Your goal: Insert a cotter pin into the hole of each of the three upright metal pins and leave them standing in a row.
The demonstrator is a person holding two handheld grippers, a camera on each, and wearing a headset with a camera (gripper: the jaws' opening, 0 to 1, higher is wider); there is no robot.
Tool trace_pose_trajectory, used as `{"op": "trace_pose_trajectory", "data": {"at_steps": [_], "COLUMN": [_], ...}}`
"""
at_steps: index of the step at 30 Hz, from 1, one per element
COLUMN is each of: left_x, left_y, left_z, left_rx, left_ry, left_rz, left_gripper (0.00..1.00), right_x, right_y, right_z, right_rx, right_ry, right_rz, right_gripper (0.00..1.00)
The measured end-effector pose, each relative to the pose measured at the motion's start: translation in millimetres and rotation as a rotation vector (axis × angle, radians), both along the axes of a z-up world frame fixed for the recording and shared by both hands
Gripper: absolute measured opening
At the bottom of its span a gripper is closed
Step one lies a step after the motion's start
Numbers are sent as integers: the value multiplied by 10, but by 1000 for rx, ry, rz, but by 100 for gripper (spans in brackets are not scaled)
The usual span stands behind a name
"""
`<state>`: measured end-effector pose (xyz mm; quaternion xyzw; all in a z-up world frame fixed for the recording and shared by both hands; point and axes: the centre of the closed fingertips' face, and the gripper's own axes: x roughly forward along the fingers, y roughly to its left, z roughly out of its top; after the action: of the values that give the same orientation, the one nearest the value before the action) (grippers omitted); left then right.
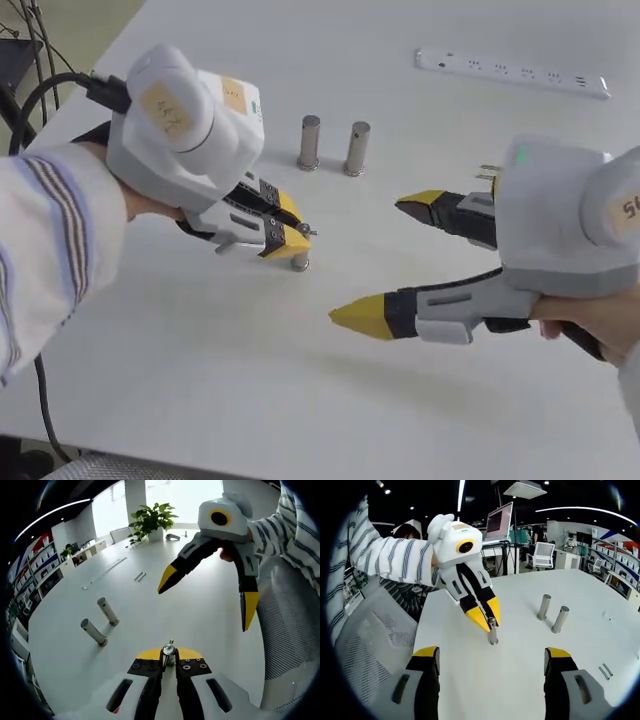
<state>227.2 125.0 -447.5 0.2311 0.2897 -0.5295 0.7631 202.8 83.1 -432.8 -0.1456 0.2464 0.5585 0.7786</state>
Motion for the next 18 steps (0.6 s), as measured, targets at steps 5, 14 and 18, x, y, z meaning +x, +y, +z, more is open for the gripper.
{"op": "trace_pose_trajectory", "data": {"at_steps": [5, 14, 18], "left_x": [-1, -4, 19], "left_y": [4, -9, 0], "left_z": [-1, -2, -2], "left_rx": [0, 17, 16], "left_ry": [6, -5, 6], "left_rz": [8, 4, 32], "left_gripper": [5, 5, 5], "right_x": [-56, -181, -178], "right_y": [-23, -37, -49], "right_z": [-22, -70, -43], "right_rx": [-8, -28, -15], "right_ry": [8, 47, 46], "right_rz": [-18, -16, -27], "right_gripper": [98, 98, 98]}}
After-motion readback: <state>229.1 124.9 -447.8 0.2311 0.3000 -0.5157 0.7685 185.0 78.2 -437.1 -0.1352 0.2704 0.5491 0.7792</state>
